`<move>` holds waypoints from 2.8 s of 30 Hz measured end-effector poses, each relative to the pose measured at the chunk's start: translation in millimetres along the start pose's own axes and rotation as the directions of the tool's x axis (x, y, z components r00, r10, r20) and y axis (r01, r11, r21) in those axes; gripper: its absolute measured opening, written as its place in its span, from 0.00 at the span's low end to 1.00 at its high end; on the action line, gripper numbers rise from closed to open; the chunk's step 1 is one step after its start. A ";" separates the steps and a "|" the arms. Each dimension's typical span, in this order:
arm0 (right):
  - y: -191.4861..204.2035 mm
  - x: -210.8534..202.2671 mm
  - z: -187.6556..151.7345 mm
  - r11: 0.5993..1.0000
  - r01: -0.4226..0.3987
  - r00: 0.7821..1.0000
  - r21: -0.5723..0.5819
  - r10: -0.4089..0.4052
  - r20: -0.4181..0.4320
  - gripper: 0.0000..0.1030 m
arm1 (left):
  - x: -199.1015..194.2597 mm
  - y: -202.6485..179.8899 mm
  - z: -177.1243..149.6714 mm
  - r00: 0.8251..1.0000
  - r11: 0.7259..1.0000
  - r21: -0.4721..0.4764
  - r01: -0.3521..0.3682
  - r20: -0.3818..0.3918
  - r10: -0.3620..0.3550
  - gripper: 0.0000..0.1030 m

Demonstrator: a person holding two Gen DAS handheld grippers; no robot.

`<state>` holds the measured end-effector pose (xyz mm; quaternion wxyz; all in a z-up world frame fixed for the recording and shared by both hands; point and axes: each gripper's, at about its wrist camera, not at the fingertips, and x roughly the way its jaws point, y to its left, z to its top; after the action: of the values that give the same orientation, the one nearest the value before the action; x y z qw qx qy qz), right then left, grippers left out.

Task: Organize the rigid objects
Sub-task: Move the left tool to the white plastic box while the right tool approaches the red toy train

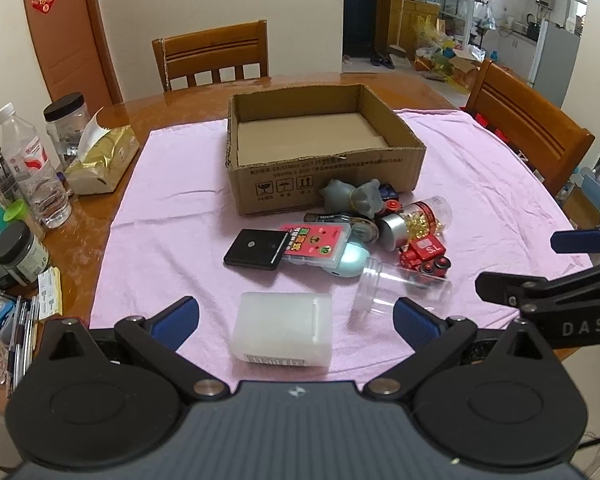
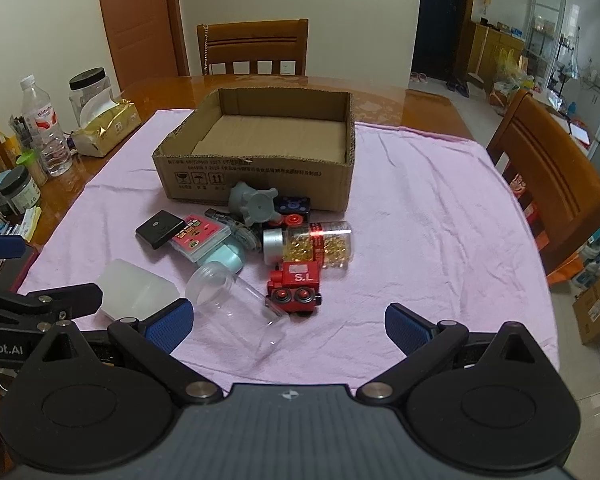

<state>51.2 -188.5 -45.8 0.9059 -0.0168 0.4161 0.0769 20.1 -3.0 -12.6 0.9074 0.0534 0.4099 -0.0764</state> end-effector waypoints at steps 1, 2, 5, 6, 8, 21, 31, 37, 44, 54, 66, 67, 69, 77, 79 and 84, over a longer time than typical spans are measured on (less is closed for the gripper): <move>0.2 2.1 -1.4 1.000 -0.007 1.000 0.002 0.007 0.000 1.00 | 2.5 1.4 -1.4 1.000 1.000 0.002 0.002 0.000 -0.002 0.99; 0.9 4.2 -2.8 1.000 -0.013 1.000 0.003 0.013 0.000 1.00 | 5.3 2.9 -2.8 1.000 1.000 0.002 0.007 -0.001 -0.007 0.99; 3.3 10.3 -8.6 1.000 -0.023 1.000 -0.003 0.023 -0.002 1.00 | 14.4 7.3 -8.9 1.000 1.000 0.003 0.024 0.008 -0.024 0.99; 4.0 12.8 -10.9 1.000 -0.026 1.000 -0.005 0.026 -0.004 1.00 | 18.1 8.8 -11.0 1.000 1.000 0.002 0.026 0.008 -0.026 0.99; 4.7 18.1 -14.5 0.999 -0.034 0.999 -0.004 0.034 -0.016 1.00 | 26.5 11.7 -14.8 0.999 0.999 0.002 0.036 0.004 -0.036 0.99; 7.4 42.3 -27.8 0.998 -0.025 0.996 0.050 0.029 -0.082 1.00 | 89.5 17.7 -32.4 0.998 0.999 0.031 0.021 -0.060 -0.019 0.99; 16.3 58.6 -19.4 0.998 -0.004 0.993 0.066 0.012 -0.116 1.00 | 109.1 31.2 -32.1 0.994 0.997 0.052 0.053 -0.096 -0.048 0.99; 17.6 69.1 -12.3 0.997 0.015 0.992 0.074 -0.006 -0.127 1.00 | 115.0 47.9 -26.3 0.995 0.999 0.047 0.022 -0.094 -0.018 0.99; 13.0 79.9 4.2 0.994 0.076 0.989 0.073 -0.066 -0.135 1.00 | 129.7 61.6 -18.3 0.993 0.998 0.037 0.043 -0.111 -0.039 0.99; 0.3 90.6 17.6 0.985 0.160 0.972 0.059 -0.147 -0.184 1.00 | 142.0 65.0 -19.6 0.983 0.998 -0.003 0.064 -0.175 -0.064 0.99; -20.0 141.5 44.3 0.998 0.011 0.964 -0.056 -0.026 -0.263 1.00 | 146.0 60.4 -15.6 0.981 0.999 -0.048 -0.005 -0.196 -0.004 1.00; -21.3 148.8 45.0 0.998 -0.001 0.961 -0.058 -0.015 -0.276 1.00 | 146.4 60.2 -15.2 0.980 0.999 -0.052 -0.010 -0.198 -0.001 1.00; -24.1 163.0 45.9 0.998 -0.025 0.952 -0.051 0.008 -0.305 1.00 | 147.0 60.3 -14.7 0.980 0.998 -0.058 -0.014 -0.200 0.002 1.00; -35.8 186.7 41.1 0.994 -0.028 0.936 -0.107 -0.011 -0.352 1.00 | 148.9 60.0 -13.6 0.979 0.997 -0.077 -0.031 -0.203 0.014 1.00; -46.2 185.6 39.6 0.995 -0.023 0.935 -0.096 -0.012 -0.354 1.00 | 149.4 60.1 -13.0 0.979 0.996 -0.080 -0.033 -0.205 0.016 1.00; -66.4 180.5 34.3 0.993 -0.039 0.937 -0.108 -0.001 -0.349 1.00 | 149.9 60.5 -12.2 0.978 0.997 -0.074 -0.029 -0.207 0.013 1.00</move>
<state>203.0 -228.2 -162.2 0.8146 -0.0773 0.5652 0.1050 120.0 44.2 -131.2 0.8621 0.0303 0.5038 -0.0449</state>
